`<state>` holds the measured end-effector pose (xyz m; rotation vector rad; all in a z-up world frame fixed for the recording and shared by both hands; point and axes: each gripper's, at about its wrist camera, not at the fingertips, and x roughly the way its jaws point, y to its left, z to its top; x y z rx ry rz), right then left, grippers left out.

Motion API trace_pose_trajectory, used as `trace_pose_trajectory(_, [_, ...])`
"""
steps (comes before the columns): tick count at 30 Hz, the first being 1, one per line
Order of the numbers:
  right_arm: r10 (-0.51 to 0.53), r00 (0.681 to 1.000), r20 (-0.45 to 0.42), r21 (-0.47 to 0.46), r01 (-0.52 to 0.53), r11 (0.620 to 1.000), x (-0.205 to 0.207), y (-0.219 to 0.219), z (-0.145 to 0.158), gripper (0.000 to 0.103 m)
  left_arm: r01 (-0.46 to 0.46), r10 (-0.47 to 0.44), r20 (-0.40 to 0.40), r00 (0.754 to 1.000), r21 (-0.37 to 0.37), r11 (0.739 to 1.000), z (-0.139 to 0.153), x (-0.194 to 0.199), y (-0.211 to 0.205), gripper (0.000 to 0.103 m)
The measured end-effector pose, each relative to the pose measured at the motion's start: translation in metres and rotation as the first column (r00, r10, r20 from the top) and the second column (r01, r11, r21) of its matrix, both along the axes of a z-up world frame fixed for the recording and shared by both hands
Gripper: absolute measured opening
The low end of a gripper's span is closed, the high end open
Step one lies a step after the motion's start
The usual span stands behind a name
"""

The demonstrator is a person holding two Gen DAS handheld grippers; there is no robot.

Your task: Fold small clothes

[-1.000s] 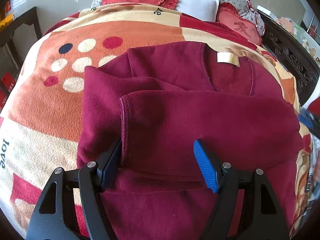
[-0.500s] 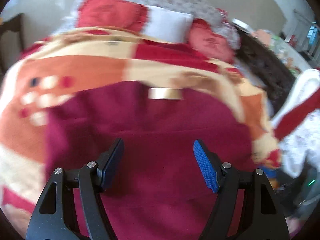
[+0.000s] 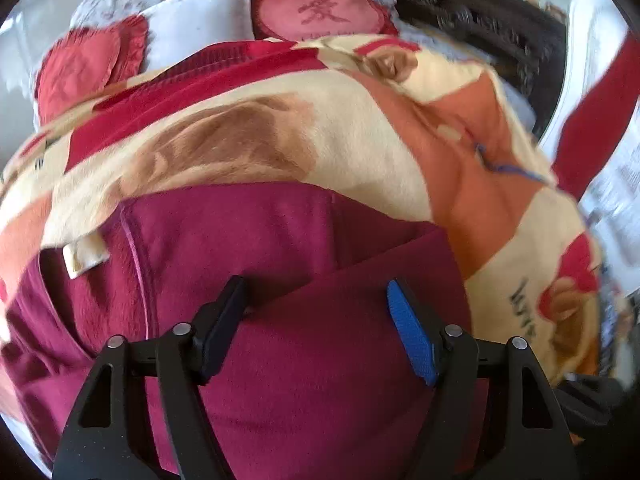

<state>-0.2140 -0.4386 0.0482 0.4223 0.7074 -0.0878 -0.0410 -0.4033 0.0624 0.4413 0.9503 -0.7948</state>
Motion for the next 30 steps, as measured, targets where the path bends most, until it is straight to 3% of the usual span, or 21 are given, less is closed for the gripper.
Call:
trace_pose_trajectory(4, [0.045,0.999,0.015,0.050,-0.046,0.998,-0.012,0.002,0.000,0.009,0.010,-0.010,0.018,1.000,-0.009,1.000,-0.005,0.004,0.000,0.074])
trace_pose_trajectory(10, [0.076,0.992,-0.105,0.132,-0.062,0.989,-0.034,0.005,-0.034,0.000,0.023,-0.023,0.017,1.000,-0.025,0.999,-0.008,0.007,0.002,0.076])
trace_pose_trajectory(14, [0.001,0.999,-0.054,0.056,0.002,0.998,-0.055,-0.002,-0.010,0.000,0.023,-0.023,0.008,1.000,-0.062,0.998,-0.005,0.005,0.007,0.077])
trace_pose_trajectory(15, [-0.013,0.999,-0.042,0.036,0.014,0.999,-0.056,-0.004,0.000,0.002,0.021,-0.021,0.003,1.000,-0.070,0.997,-0.003,0.004,0.009,0.077])
trace_pose_trajectory(17, [-0.036,0.999,-0.022,0.039,0.037,0.999,-0.052,-0.010,0.015,0.024,0.009,-0.012,-0.035,0.999,-0.089,0.996,0.006,0.003,0.017,0.077])
trace_pose_trajectory(18, [-0.048,0.999,-0.011,0.057,0.049,0.997,-0.047,-0.014,0.019,0.050,0.001,-0.006,-0.053,0.999,-0.098,0.995,0.010,0.002,0.023,0.077])
trace_pose_trajectory(19, [-0.058,0.998,0.000,0.066,0.058,0.996,-0.043,-0.016,0.022,0.057,-0.006,-0.001,-0.060,0.998,-0.108,0.994,0.014,0.001,0.029,0.077])
trace_pose_trajectory(21, [-0.049,0.999,0.005,0.073,0.048,0.996,-0.025,-0.018,0.027,0.057,-0.028,0.021,-0.056,0.998,-0.113,0.993,0.020,-0.001,0.045,0.077])
trace_pose_trajectory(24, [-0.037,0.998,-0.060,0.039,0.039,0.998,0.010,-0.009,0.026,0.057,-0.070,0.066,-0.042,0.997,-0.104,0.992,0.027,-0.003,0.078,0.077])
trace_pose_trajectory(27, [0.008,0.997,-0.078,0.007,-0.007,1.000,0.031,0.007,0.022,0.049,-0.128,0.125,-0.026,0.992,-0.098,0.987,0.027,-0.003,0.118,0.077])
trace_pose_trajectory(29, [-0.006,0.987,-0.163,-0.080,-0.007,0.997,0.045,0.010,0.006,0.049,-0.172,0.172,-0.014,0.985,-0.086,0.981,0.025,-0.005,0.150,0.077])
trace_pose_trajectory(30, [-0.004,0.977,-0.212,-0.066,-0.010,0.998,0.051,0.006,-0.005,0.049,-0.189,0.189,-0.011,0.982,-0.082,0.979,0.024,-0.005,0.161,0.077])
